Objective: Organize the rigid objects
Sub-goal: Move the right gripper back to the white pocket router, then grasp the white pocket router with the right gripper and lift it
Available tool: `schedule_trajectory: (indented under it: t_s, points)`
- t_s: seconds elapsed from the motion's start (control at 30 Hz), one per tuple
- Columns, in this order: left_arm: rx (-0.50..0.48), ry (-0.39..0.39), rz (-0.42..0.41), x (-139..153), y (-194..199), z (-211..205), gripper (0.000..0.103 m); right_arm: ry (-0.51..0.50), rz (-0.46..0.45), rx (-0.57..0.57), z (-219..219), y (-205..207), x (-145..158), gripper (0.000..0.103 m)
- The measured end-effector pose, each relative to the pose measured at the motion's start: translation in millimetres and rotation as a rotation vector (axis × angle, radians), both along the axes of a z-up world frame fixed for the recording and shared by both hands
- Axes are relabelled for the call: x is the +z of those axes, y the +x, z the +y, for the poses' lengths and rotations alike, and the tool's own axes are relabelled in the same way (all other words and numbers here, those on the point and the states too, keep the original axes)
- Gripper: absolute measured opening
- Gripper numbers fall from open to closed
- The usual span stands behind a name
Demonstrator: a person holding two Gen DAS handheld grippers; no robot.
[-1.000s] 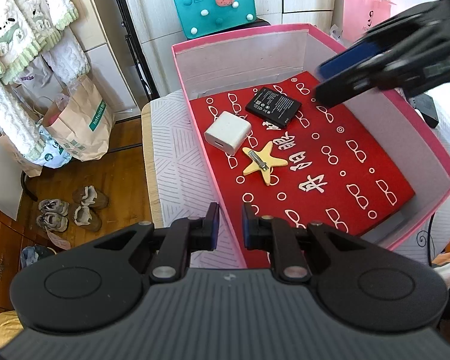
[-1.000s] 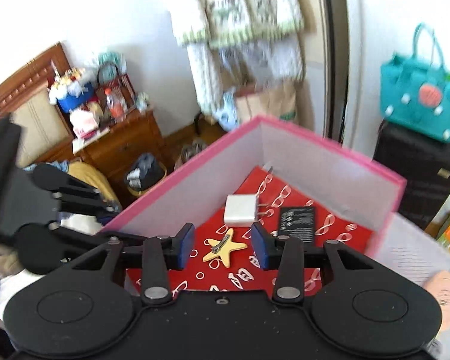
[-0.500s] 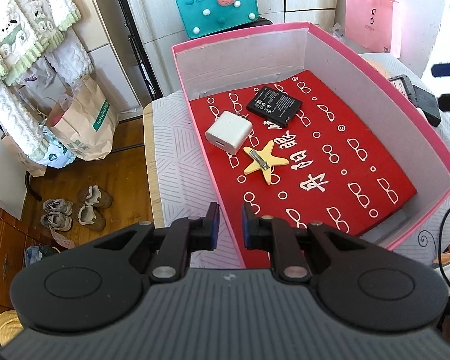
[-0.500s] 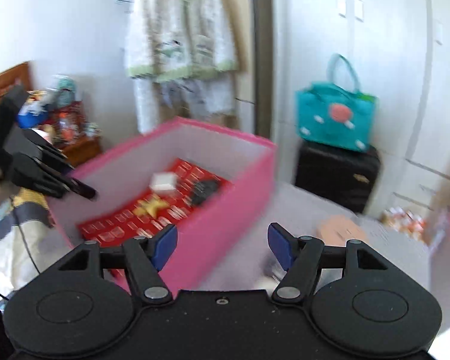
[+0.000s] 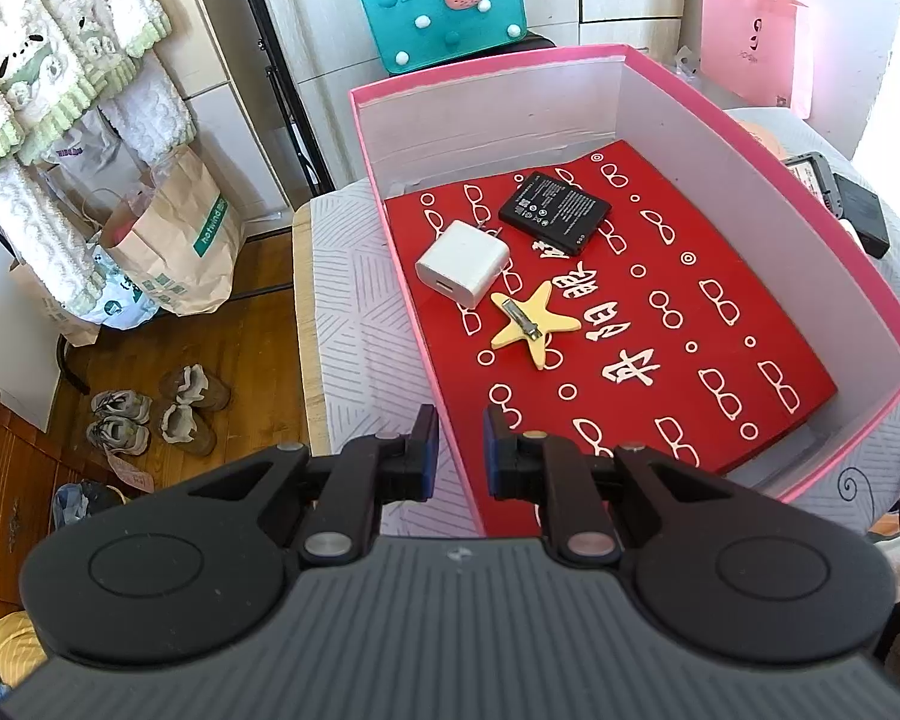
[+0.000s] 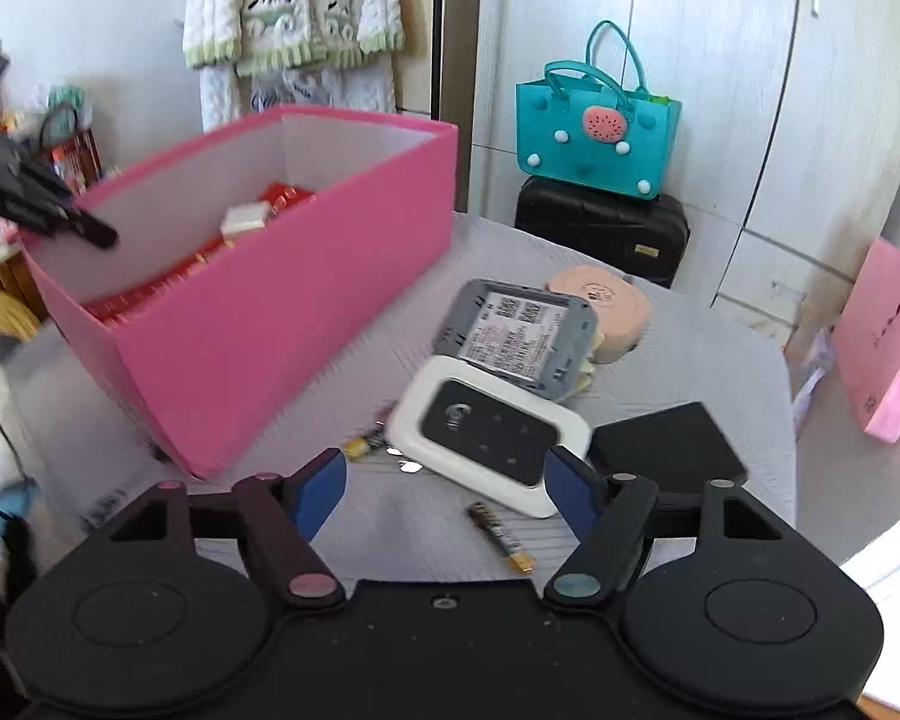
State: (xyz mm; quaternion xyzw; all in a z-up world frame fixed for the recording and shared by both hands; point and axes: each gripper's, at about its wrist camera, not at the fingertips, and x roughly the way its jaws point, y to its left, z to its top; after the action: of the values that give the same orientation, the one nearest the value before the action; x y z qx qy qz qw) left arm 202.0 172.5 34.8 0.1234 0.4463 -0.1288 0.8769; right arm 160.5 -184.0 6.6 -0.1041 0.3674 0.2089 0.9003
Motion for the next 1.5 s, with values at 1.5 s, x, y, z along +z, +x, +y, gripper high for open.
schedule_trajectory:
  t_s: [1.5]
  points:
    - [0.002, -0.005, 0.003, -1, 0, -1, 0.014, -0.006, 0.166, 0.229, 1, 71, -25, 0.058]
